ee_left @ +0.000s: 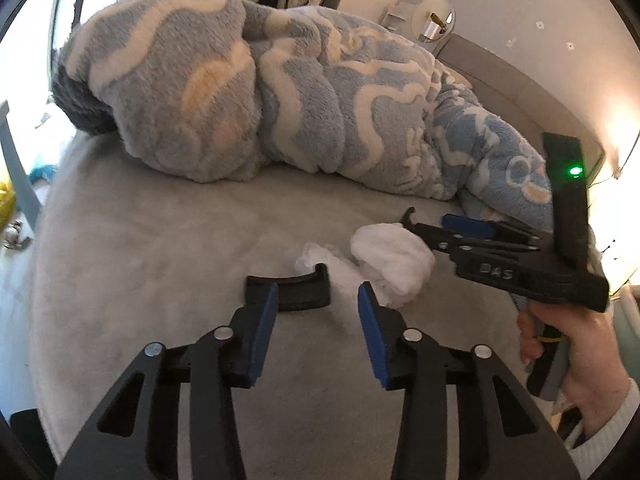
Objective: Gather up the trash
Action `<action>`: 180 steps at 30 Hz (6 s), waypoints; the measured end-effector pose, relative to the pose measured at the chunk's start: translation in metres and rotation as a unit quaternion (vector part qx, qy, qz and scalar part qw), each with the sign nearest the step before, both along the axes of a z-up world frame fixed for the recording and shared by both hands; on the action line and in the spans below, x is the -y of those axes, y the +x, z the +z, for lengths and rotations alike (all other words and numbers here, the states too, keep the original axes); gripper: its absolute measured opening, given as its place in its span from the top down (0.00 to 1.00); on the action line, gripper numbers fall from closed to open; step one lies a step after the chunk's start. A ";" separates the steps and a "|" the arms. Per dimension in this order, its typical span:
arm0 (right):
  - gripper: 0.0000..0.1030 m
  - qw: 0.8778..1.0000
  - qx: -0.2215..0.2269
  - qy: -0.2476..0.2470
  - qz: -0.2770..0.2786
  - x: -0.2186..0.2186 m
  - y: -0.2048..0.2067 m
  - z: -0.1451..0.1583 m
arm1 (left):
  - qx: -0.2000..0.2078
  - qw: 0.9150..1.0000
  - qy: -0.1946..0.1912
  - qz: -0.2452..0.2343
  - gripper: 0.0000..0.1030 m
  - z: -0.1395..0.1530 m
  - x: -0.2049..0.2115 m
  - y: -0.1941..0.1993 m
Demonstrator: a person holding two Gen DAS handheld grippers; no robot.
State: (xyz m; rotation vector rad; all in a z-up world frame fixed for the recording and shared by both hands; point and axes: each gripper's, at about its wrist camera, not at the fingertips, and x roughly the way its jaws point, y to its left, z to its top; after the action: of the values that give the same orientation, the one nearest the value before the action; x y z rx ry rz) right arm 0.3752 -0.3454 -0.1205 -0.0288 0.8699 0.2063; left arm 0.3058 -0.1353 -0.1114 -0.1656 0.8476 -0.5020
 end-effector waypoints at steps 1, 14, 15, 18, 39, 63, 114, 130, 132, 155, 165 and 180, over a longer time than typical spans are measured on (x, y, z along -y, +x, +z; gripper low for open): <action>0.48 1.000 -0.002 -0.001 0.000 -0.001 0.002 -0.001 | -0.002 1.000 -0.003 -0.002 0.65 -0.001 0.001 0.001; 0.82 1.000 -0.026 -0.013 0.003 -0.008 0.021 -0.021 | -0.018 0.999 -0.031 -0.018 0.87 -0.004 0.001 0.011; 0.82 1.000 -0.027 -0.013 0.002 -0.009 0.023 -0.023 | -0.015 0.999 -0.029 -0.019 0.88 -0.002 0.001 0.010; 0.82 1.000 -0.025 -0.008 0.000 -0.010 0.024 -0.022 | -0.010 0.999 -0.023 -0.022 0.90 0.002 0.001 0.008; 0.82 0.999 0.033 0.015 0.003 -0.047 -0.026 0.041 | 0.025 1.000 -0.012 -0.003 0.95 0.039 -0.038 -0.043; 0.82 0.999 0.048 0.009 -0.006 -0.008 -0.040 0.026 | -0.001 0.999 -0.039 0.005 0.68 0.018 -0.010 -0.012; 0.82 0.990 0.050 0.110 0.070 -0.106 -0.106 0.074 | 0.018 0.998 -0.013 0.052 0.92 0.045 -0.126 -0.094; 0.82 0.988 0.027 0.086 0.128 -0.195 -0.108 0.064 | 0.000 0.996 -0.010 0.093 0.92 0.041 -0.217 -0.109; 0.82 0.987 0.024 0.089 0.133 -0.202 -0.108 0.064 | -0.006 0.996 -0.009 0.094 0.92 0.037 -0.222 -0.111; 0.82 0.967 -0.005 0.103 0.233 -0.335 -0.118 0.063 | -0.160 0.978 0.048 0.123 0.92 -0.060 -0.307 -0.128; 0.82 0.956 -0.041 0.106 0.269 -0.392 -0.121 0.048 | -0.218 0.965 0.061 0.136 0.91 -0.089 -0.341 -0.139; 0.82 0.956 -0.110 0.063 0.265 -0.439 -0.113 -0.010 | -0.203 0.966 0.054 0.148 0.49 -0.073 -0.372 -0.157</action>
State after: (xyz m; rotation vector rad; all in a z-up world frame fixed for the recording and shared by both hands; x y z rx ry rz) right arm 0.2625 0.0936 -0.1307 -0.1229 1.0567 0.7808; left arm 0.1488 0.2366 -0.1848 -0.2951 1.2251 -0.1382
